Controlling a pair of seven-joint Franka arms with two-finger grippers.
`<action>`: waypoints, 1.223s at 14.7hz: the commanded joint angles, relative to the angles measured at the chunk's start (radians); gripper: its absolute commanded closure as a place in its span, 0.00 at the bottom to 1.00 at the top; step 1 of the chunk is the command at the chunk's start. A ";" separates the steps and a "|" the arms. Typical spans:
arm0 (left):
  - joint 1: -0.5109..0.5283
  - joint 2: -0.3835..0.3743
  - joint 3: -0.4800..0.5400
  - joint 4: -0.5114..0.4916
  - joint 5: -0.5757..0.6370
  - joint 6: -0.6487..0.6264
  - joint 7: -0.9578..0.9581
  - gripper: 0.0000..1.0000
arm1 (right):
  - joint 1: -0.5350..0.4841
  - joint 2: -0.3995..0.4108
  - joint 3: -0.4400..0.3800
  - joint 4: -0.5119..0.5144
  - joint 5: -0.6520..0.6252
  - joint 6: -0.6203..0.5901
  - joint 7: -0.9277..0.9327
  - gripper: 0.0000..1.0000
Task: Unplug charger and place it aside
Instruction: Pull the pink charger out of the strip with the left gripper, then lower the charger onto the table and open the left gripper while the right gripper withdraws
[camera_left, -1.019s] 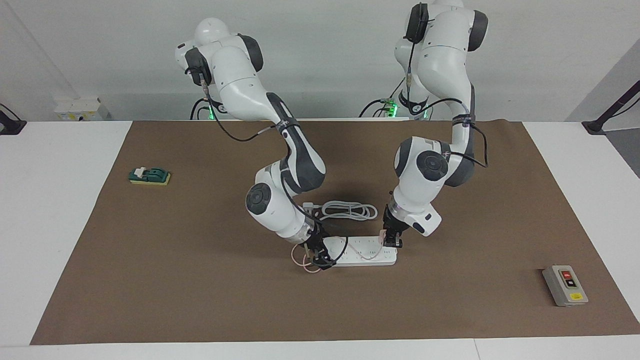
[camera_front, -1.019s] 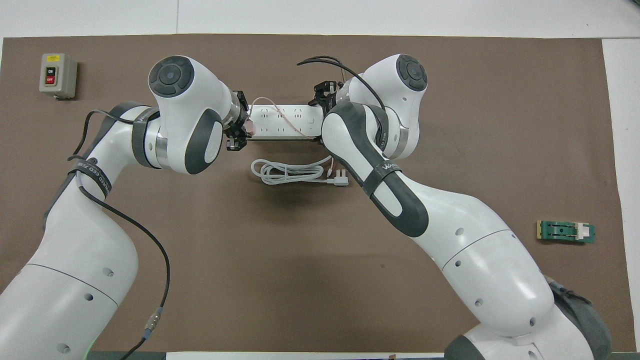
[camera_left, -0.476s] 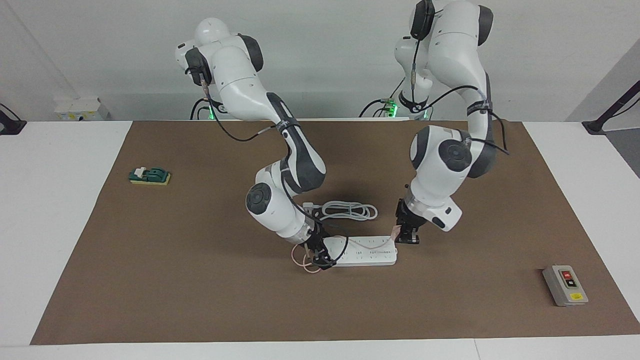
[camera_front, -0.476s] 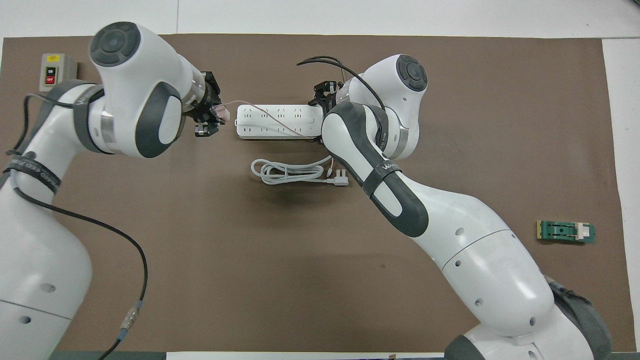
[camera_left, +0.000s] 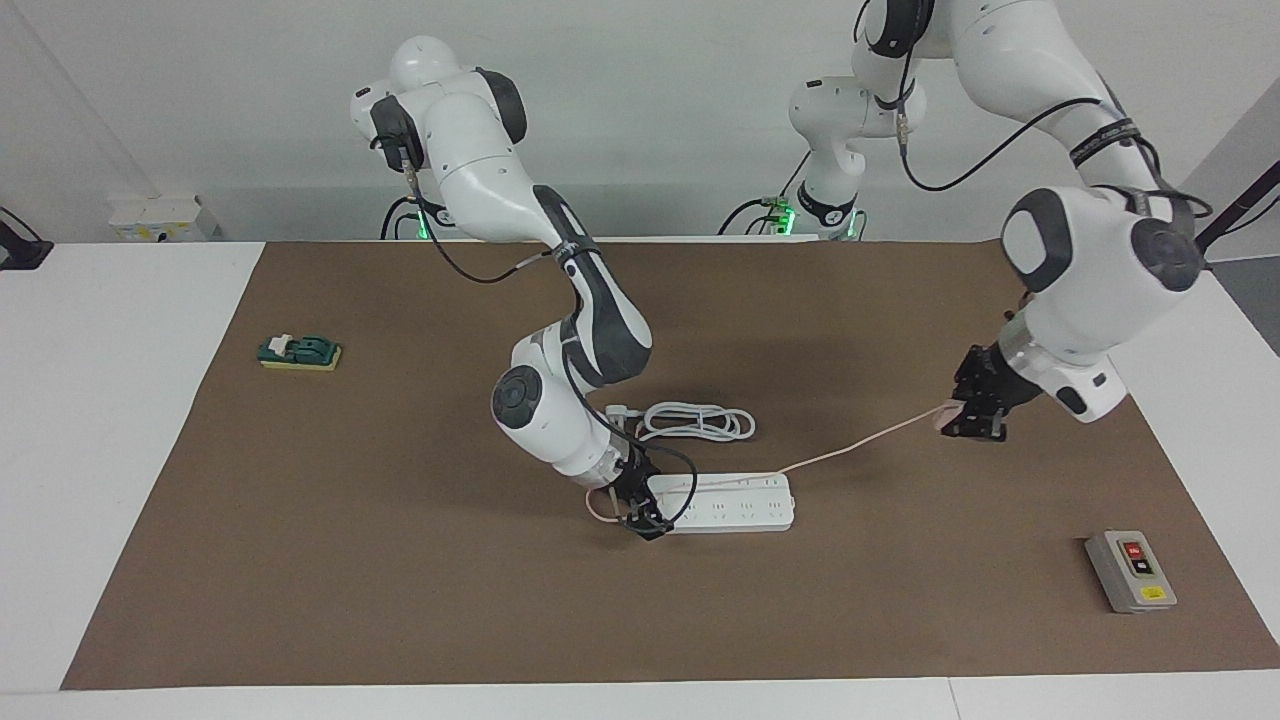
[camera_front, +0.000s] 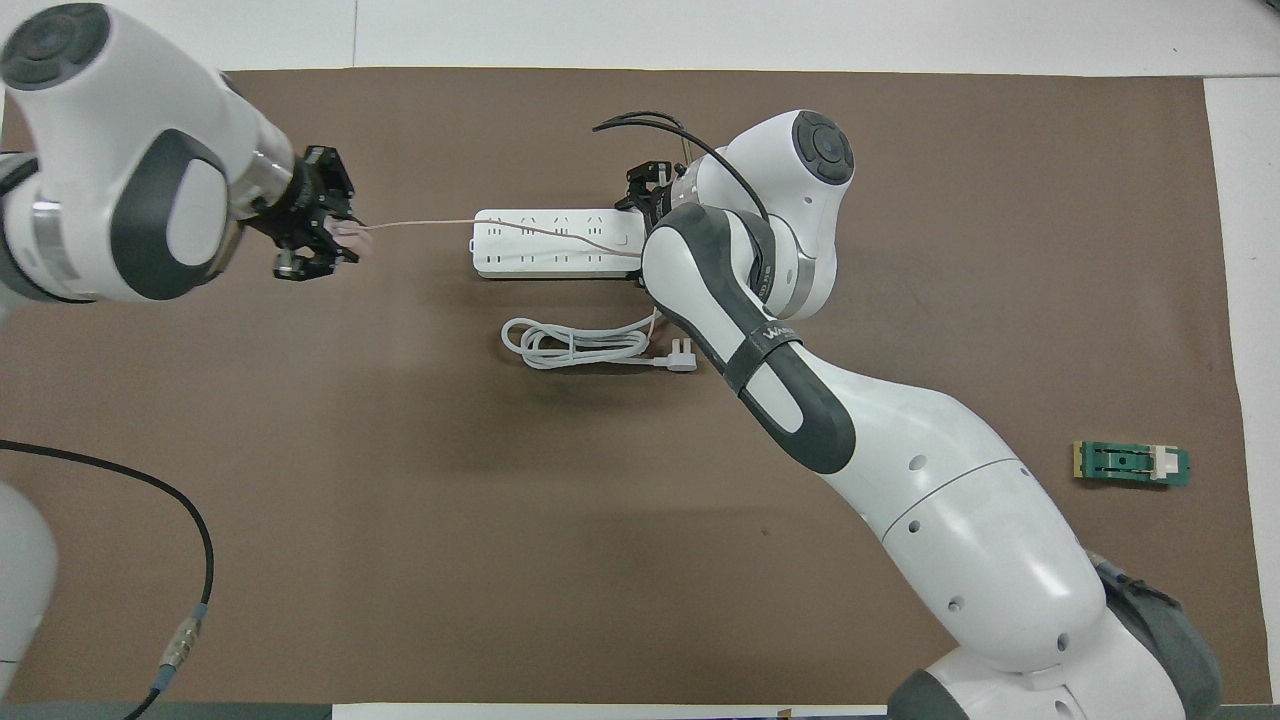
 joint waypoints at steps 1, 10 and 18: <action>0.078 -0.023 -0.009 -0.025 0.013 -0.030 0.161 1.00 | -0.015 -0.014 0.001 -0.013 -0.008 0.014 -0.038 0.00; 0.155 -0.094 -0.012 -0.173 0.024 -0.010 0.572 1.00 | -0.107 -0.231 -0.002 -0.056 -0.022 -0.323 -0.035 0.00; 0.132 -0.210 -0.012 -0.518 0.023 0.284 0.758 0.95 | -0.219 -0.452 -0.002 -0.056 -0.189 -0.646 -0.186 0.00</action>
